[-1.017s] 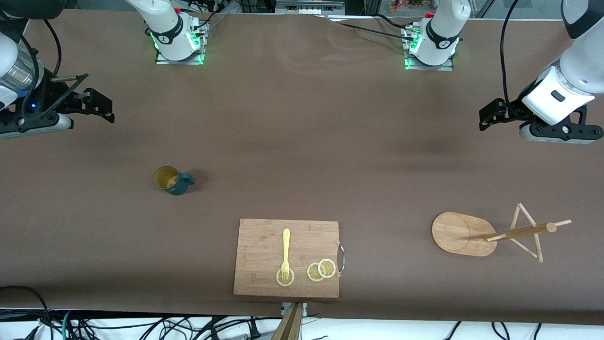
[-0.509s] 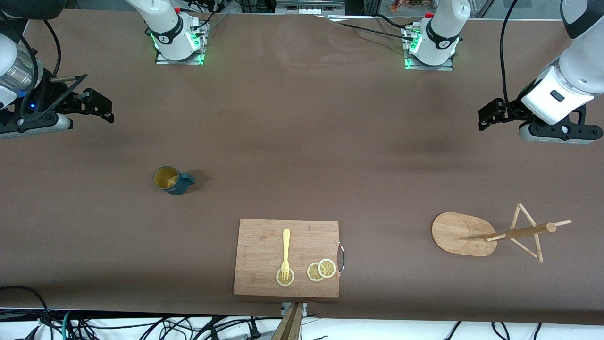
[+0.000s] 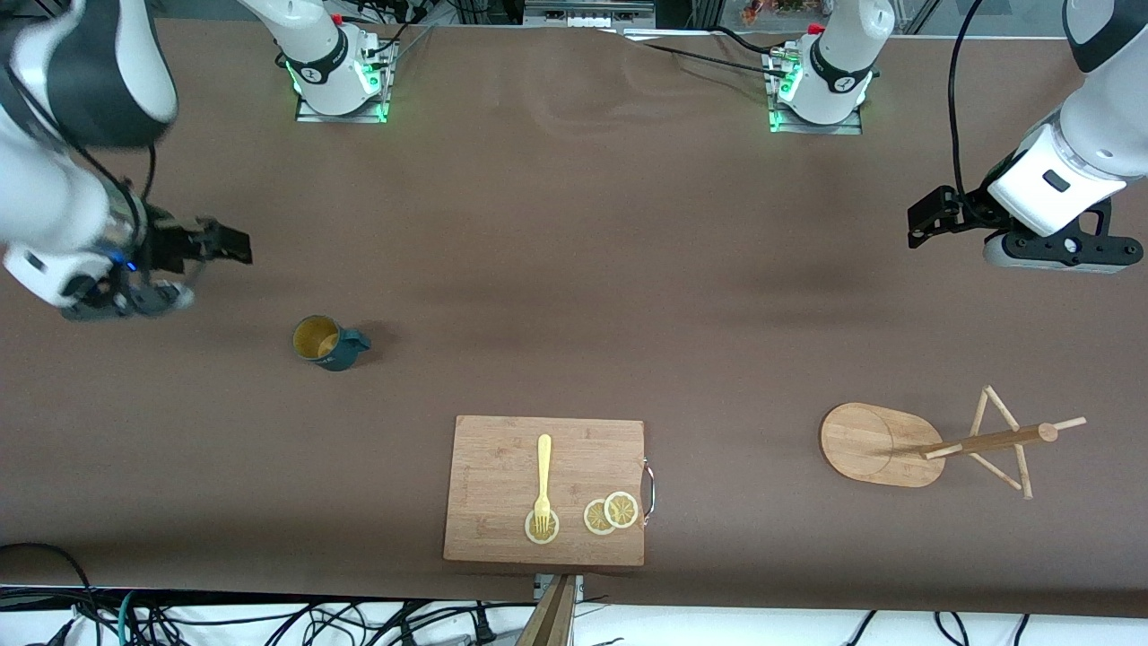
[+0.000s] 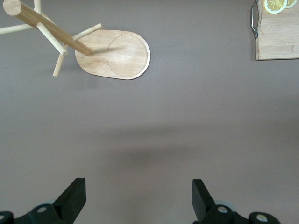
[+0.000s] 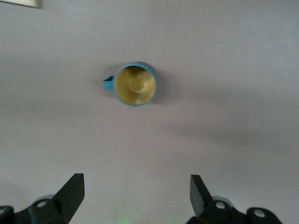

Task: Pass cup and hang on rack
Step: 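Reach the right gripper toward the teal mug, then grasp the teal mug body with the right gripper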

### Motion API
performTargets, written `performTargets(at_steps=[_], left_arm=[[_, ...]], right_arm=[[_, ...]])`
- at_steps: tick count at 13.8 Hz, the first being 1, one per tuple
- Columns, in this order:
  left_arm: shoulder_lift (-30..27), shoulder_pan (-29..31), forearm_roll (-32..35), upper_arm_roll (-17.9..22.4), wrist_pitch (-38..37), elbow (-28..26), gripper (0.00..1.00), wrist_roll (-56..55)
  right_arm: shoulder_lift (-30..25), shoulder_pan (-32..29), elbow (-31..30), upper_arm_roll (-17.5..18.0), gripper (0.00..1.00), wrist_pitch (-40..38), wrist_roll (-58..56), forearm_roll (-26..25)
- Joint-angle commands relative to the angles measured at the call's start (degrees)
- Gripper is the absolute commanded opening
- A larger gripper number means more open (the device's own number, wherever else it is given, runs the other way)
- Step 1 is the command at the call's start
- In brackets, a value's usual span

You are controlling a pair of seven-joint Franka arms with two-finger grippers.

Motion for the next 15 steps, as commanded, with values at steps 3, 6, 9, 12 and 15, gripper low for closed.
performTargets(at_steps=[3,6,9,12,15], left_arm=[[0.5,0.3,-0.2,0.2,-1.4,1.7,1.00,0.7],[0.5,0.3,-0.2,0.2,-1.4,1.8,1.00,0.7],[0.6,0.3,-0.2,0.3,-1.4,1.8,1.00,0.9],[0.6,0.3,-0.2,0.3,-1.4,1.8,1.00,0.9],[0.6,0.3,-0.2,0.3,-1.4,1.8,1.00,0.9]], right_arm=[[7.0,-1.3,-5.5,0.0,1.00,18.7,-2.8,0.7],[10.8,-1.3,-6.2,0.1,1.00,23.6,-3.0,0.9],[12.4,-1.3,-9.5,0.3,0.99,29.6,-2.9,0.9],[12.2,-1.3,-12.7,0.4,0.99,30.5,-2.9,1.0],[13.2,-1.3,-13.5,0.4,0.90,31.2,-2.9,1.0]])
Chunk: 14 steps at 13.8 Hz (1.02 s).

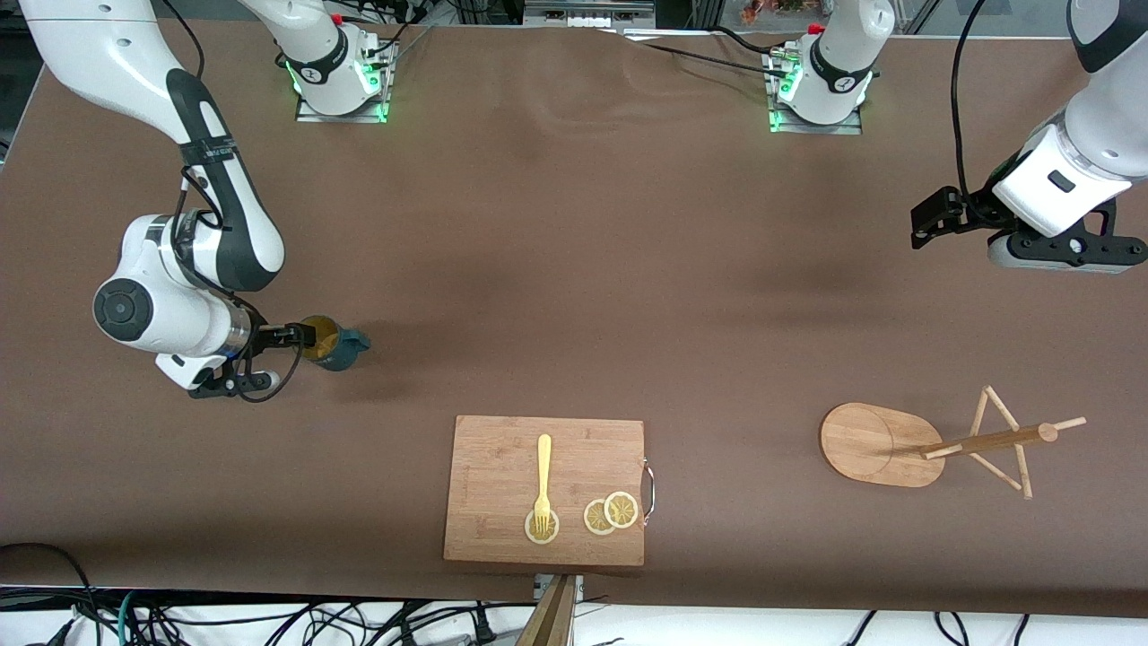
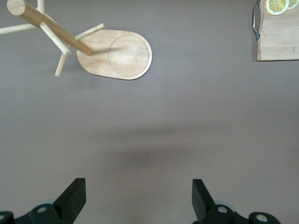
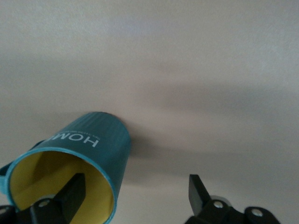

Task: Pass cup and hang on rack
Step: 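Grasp the teal mug body with the right gripper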

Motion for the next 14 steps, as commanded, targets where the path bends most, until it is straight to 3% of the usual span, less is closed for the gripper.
performTargets(at_steps=[1,3,6,7,11,14], left_arm=[[0.6,0.3,-0.2,0.0,-1.4,1.7,1.00,0.9],[0.6,0.3,-0.2,0.0,-1.4,1.7,1.00,0.9],[0.6,0.3,-0.2,0.0,-1.4,1.7,1.00,0.9],[0.6,0.3,-0.2,0.0,-1.4,1.7,1.00,0.9],[0.6,0.2,-0.2,-0.1,-1.4,1.7,1.00,0.7],[0.6,0.3,-0.2,-0.1,-1.4,1.7,1.00,0.8]], right_arm=[[0.0,-0.2,-2.3,0.4,0.83,2.4,-1.0,0.9],[0.6,-0.2,-2.8,0.4,0.60,4.1,-1.1,0.9],[0.5,-0.2,-2.7,0.8,0.05,4.2,-1.1,1.2],[0.6,-0.2,-2.7,1.1,0.00,4.2,-1.0,2.6],[0.2,0.4,-1.0,3.3,0.00,3.9,-0.8,4.6],[0.0,3.7,4.3,5.1,0.00,2.1,1.8,4.7]])
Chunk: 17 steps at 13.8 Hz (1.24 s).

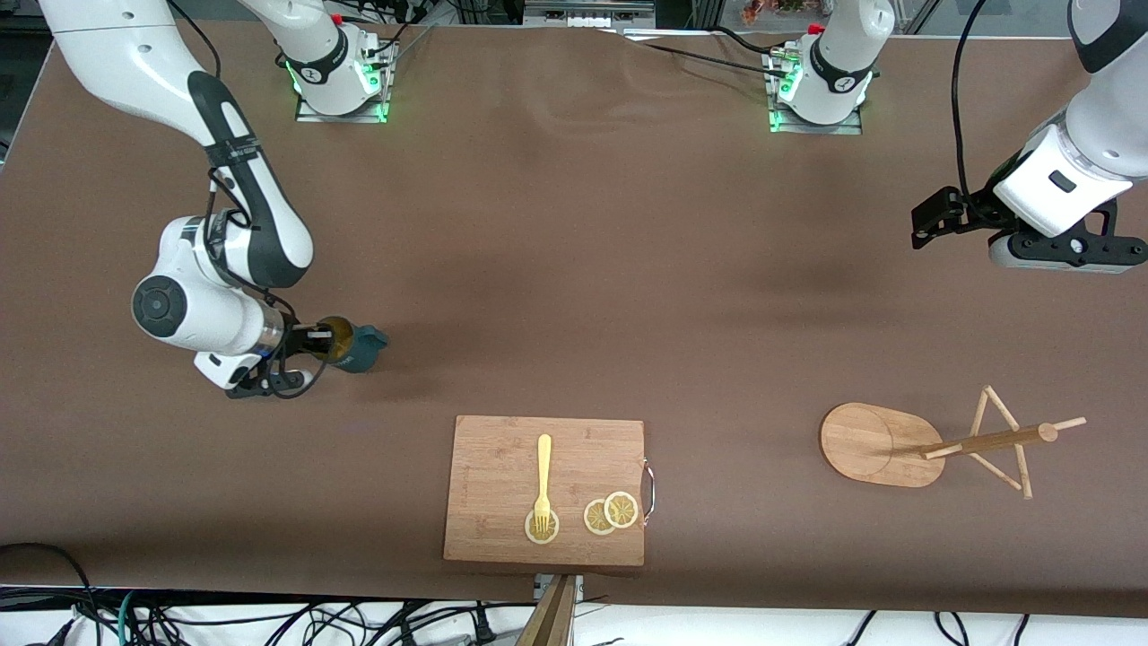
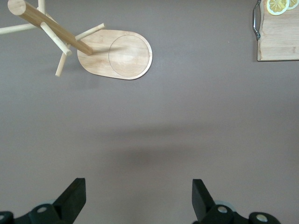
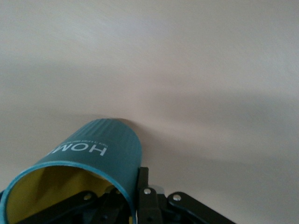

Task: Pass cup and hang on rack
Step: 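Grasp the teal mug body with the right gripper, then carry the teal mug with the right gripper toward the table middle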

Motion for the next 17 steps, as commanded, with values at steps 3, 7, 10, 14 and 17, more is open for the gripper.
performTargets(at_steps=[3,7,10,14,17], left_arm=[[0.6,0.3,-0.2,-0.2,-1.4,1.7,1.00,0.8],[0.6,0.3,-0.2,-0.1,-1.4,1.6,1.00,0.9],[0.6,0.3,-0.2,-0.1,-1.4,1.6,1.00,0.8],[0.6,0.3,-0.2,-0.1,-1.4,1.7,1.00,0.8],[0.6,0.2,-0.2,-0.3,-1.7,1.6,1.00,0.8]], right_arm=[[1.4,10.8,9.2,0.4,0.00,-4.0,13.9,0.3],[11.1,22.2,24.4,0.4,0.00,-11.1,34.2,0.1],[17.4,29.2,34.7,0.4,0.00,-14.7,45.9,0.1],[23.7,39.6,42.3,-0.1,0.00,-14.9,59.7,0.1],[25.7,43.0,45.5,-0.1,0.00,-15.1,64.5,0.1]])
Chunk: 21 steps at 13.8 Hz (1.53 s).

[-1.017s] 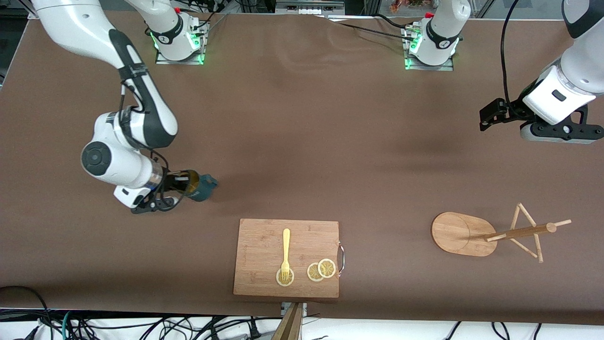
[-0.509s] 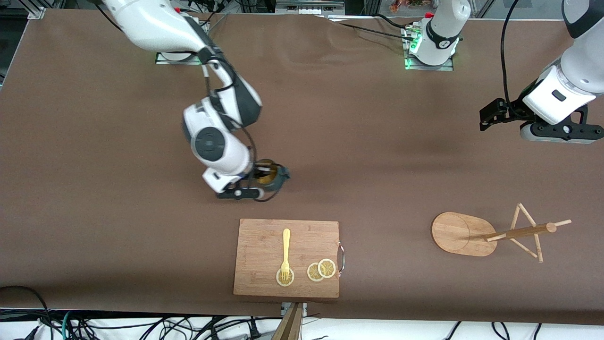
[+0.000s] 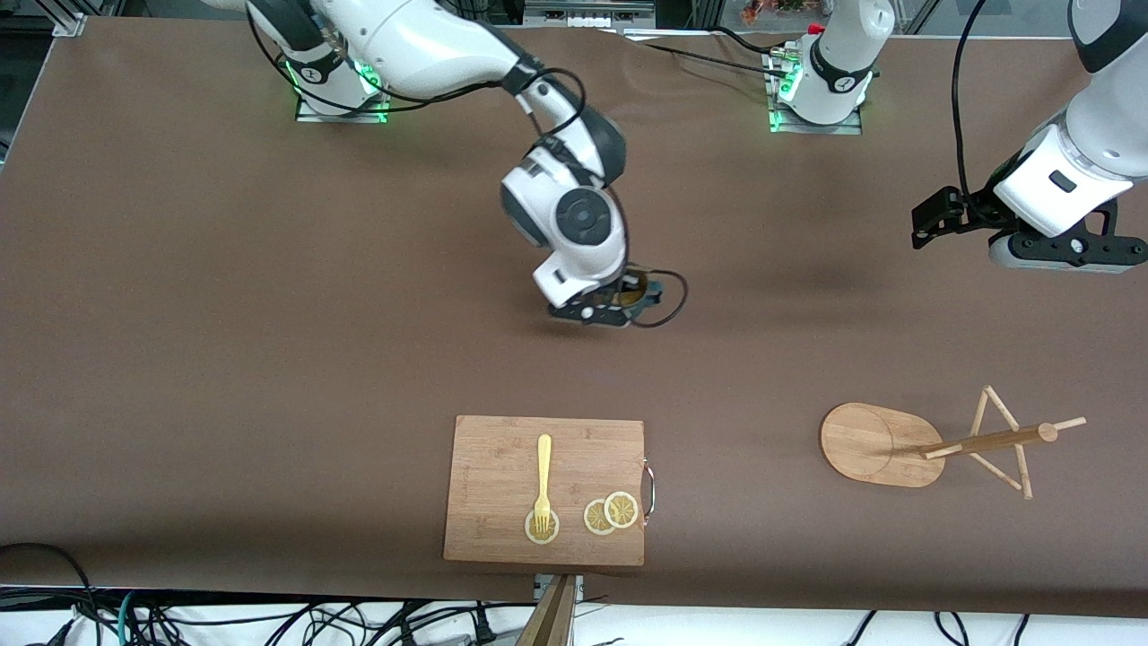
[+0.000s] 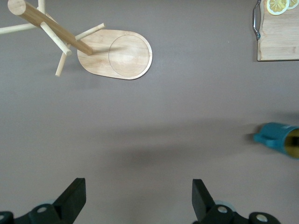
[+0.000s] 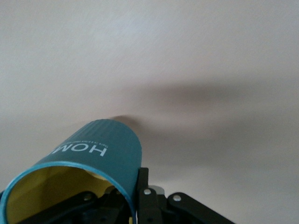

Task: Pass cup and hang on rack
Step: 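Carry the teal mug with the right gripper toward the table middle, then set the mug down and withdraw the right gripper while the left gripper approaches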

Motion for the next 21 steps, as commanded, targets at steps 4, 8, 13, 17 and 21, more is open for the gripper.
performTargets(at_steps=[4,8,13,17,21], left_arm=[[0.7,-0.6,0.0,-0.4,-2.8,1.6,1.00,0.7],[1.2,-0.5,-0.2,-0.3,-2.7,1.6,1.00,0.9],[3.2,-1.5,-0.2,-2.9,-7.7,1.5,1.00,1.1],[4.1,-2.8,-0.8,-4.9,-7.9,-0.1,1.00,6.2],[6.1,-2.9,-3.4,-6.8,-6.4,-0.9,1.00,18.2]], right_arm=[[3.3,4.5,4.9,-1.4,0.00,-1.9,4.5,-1.9],[4.0,5.3,4.7,-1.4,0.22,-1.8,4.7,-2.9],[3.1,5.0,4.8,-1.5,0.40,-4.2,4.5,-4.2],[-3.6,3.2,4.9,-1.7,0.61,-11.6,4.0,-3.8],[-12.1,-6.5,4.8,-1.0,1.00,-20.2,-3.0,-2.8]])
